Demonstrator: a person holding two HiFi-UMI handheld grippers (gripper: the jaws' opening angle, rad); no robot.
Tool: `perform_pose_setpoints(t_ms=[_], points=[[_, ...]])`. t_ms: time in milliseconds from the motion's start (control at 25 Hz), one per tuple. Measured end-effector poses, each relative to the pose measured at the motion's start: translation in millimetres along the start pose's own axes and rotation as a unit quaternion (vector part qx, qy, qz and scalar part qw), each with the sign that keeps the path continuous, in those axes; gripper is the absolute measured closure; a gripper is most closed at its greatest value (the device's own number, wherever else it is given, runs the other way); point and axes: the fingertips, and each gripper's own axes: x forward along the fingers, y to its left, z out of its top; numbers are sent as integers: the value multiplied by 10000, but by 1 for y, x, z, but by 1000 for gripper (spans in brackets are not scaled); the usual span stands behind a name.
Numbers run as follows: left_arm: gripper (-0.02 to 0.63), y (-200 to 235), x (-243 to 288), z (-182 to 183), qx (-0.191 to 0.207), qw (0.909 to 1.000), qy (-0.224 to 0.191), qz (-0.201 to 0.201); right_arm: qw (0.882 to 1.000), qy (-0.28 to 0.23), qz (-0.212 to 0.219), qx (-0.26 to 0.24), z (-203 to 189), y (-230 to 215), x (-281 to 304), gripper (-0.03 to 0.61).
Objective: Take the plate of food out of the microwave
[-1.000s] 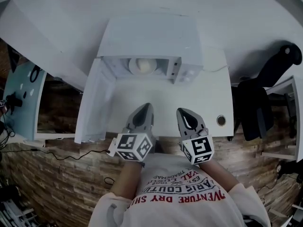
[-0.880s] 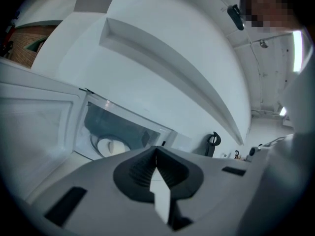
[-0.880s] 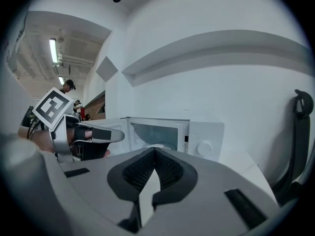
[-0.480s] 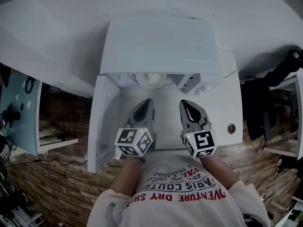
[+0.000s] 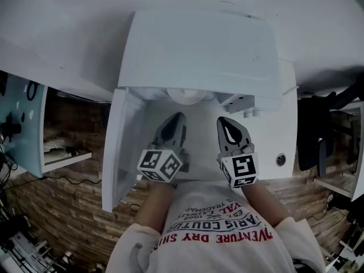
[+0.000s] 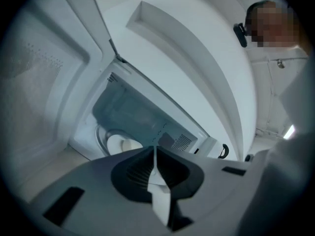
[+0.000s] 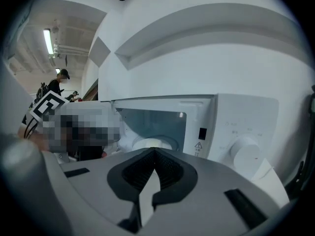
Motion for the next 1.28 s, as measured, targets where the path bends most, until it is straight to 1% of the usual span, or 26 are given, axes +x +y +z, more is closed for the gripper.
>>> perform_pose_setpoints(t_ms=[120,200,280,320,400,480,560,600,720,800,1000,1080,1160,1280], points=[[604,9,13,-14,-221,9997,55,22,9999,111,31,24,-10,-3,9,575],[601,17,22,-25,-479,9987,133,92,9998,178,59,32,-16,-4,13,575],[542,26,30,-34,-833,9962,170,164,9997,221,83,-3,-19,-5,16,575],[528,31,34,-37,-1057,9940,170,207,9997,237,94,-16,-20,-6,18,575],[520,43,41,-43,-1628,9861,115,326,9996,257,101,-27,-22,-8,21,575],[514,56,45,-47,-2283,9726,5,445,9996,281,88,-28,-24,-10,22,575],[509,64,48,-49,-2752,9601,-83,498,9995,310,76,-17,-25,-12,22,575],[509,66,50,-49,-2872,9565,-95,513,9994,323,76,-3,-26,-13,23,575],[509,70,55,-52,-3021,9516,-55,559,9993,357,83,52,-27,-14,23,575],[509,72,59,-56,-3207,9454,-41,574,9992,376,74,79,-28,-16,24,575],[509,80,67,-62,-3901,9184,-117,655,9992,383,-82,89,-32,-23,28,575],[509,81,68,-63,-4085,9101,-120,679,9991,396,-135,120,-33,-25,28,575],[513,79,69,-64,-4151,9071,-43,697,9990,395,-161,143,-34,-26,28,575],[568,74,72,-61,-4081,9098,142,750,9989,401,-159,160,-34,-25,29,575]])
